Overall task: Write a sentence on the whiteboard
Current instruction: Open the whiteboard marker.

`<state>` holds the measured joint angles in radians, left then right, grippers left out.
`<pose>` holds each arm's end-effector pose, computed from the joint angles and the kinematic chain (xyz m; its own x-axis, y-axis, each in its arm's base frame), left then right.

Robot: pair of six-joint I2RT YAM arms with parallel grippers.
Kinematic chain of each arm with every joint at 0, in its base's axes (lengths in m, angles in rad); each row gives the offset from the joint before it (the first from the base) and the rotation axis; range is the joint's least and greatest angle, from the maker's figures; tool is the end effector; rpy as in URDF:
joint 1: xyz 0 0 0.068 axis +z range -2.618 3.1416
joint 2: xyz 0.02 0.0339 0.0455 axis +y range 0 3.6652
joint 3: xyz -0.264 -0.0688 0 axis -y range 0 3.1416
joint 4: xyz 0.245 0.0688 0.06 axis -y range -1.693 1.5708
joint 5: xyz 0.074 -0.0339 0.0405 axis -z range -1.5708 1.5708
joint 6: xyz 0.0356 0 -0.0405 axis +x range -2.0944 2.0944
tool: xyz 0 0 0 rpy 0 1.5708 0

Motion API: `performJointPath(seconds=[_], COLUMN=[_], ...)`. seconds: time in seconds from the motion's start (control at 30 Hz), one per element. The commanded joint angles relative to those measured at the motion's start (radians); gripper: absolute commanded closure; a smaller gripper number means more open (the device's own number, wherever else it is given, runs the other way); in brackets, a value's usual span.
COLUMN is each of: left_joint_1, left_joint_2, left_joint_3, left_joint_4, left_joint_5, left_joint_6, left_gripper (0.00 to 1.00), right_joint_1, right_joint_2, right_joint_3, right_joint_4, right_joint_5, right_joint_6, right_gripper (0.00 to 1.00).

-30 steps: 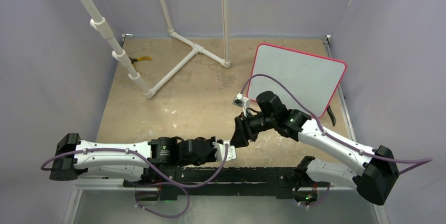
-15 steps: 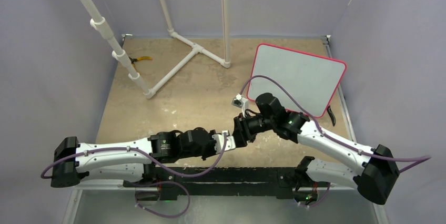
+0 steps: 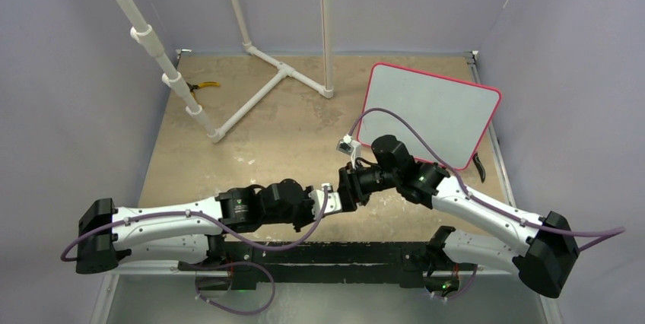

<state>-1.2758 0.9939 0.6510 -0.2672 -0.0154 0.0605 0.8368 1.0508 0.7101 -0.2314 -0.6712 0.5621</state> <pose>0.0635 -0.2072 0.2461 -0.1087 0.5655 -0.8176 0.9613 0.2691 0.0584 0.1346 0.1822 0.2621 -0.8034 -0.2675 -0.5319 -0.5951 0.3296 0.7330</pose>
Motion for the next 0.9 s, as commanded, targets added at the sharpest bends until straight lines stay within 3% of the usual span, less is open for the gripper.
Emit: performJointPath(seconds=[0.0, 0.57, 0.73, 0.87], left_joint_1=[0.014, 0.078, 0.082, 0.084], left_joint_2=[0.008, 0.005, 0.009, 0.009], left_joint_3=[0.047, 0.044, 0.045, 0.045], left_joint_4=[0.043, 0.079, 0.081, 0.08], left_joint_5=[0.044, 0.132, 0.142, 0.144], left_joint_6=[-0.037, -0.1, -0.104, -0.099], left_gripper=[1.0, 1.0, 1.0, 1.0], right_joint_1=[0.004, 0.004, 0.004, 0.004], right_joint_2=[-0.02, -0.025, -0.026, -0.028], right_joint_3=[-0.005, -0.006, -0.004, 0.001], right_joint_4=[0.052, 0.034, 0.032, 0.022], right_joint_5=[0.006, 0.018, 0.025, 0.047], right_joint_6=[0.012, 0.001, -0.001, -0.007], right_gripper=[0.53, 0.6, 0.7, 0.89])
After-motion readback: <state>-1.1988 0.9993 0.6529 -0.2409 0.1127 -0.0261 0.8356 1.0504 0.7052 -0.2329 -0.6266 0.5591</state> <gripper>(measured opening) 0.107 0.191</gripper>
